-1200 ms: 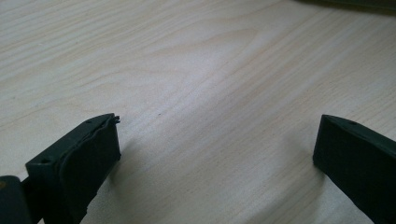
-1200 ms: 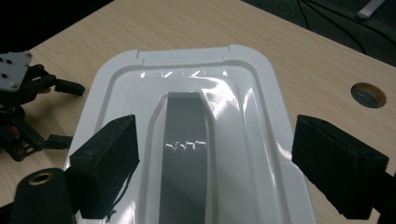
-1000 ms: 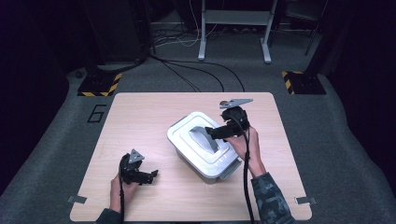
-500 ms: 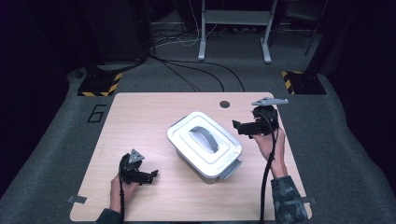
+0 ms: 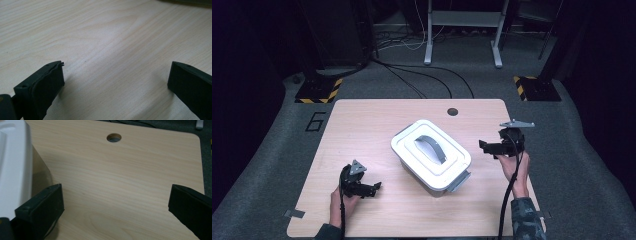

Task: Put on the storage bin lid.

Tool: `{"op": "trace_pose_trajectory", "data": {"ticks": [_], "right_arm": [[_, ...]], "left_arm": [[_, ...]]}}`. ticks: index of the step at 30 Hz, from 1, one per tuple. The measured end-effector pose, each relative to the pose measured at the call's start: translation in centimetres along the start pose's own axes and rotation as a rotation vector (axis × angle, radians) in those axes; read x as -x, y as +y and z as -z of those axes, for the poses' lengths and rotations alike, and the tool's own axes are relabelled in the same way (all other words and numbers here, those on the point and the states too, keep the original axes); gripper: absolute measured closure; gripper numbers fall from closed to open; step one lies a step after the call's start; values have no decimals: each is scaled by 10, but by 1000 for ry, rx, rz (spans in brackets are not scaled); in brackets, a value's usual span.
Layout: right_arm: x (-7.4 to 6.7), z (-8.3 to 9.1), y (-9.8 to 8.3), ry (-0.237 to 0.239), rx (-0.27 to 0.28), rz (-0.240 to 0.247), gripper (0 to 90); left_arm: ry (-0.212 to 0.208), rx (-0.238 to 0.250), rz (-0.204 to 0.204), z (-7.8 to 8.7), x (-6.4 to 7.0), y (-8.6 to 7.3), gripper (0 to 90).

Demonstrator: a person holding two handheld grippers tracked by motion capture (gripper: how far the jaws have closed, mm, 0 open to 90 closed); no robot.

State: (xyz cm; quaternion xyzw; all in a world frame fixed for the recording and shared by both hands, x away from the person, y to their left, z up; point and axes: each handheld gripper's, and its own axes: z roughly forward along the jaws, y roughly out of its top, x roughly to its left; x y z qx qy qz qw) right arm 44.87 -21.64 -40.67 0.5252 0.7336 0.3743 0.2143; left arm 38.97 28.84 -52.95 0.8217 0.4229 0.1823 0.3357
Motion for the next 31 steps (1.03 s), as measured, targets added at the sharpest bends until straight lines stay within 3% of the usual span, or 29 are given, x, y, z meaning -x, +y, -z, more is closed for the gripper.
{"op": "trace_pose_trajectory", "data": {"ticks": [10,18,23,27,29,31], "right_arm": [[19,-37,-47,-26,-58,-74,0],[23,-55,-74,-59,-97,-81,0],[22,-61,-83,-86,-101,-58,0],[24,-69,-91,-65,-123,-64,0],[21,-70,-95,-99,-102,-18,0],[19,-71,-96,-110,-98,-8,0]], "left_arm": [[1,4,0,0,0,0,2],[-1,2,-1,0,0,0,3],[0,5,6,0,0,0,3],[4,13,8,-1,1,0,3],[3,12,7,-1,1,0,2],[0,6,6,0,0,0,3]]}}
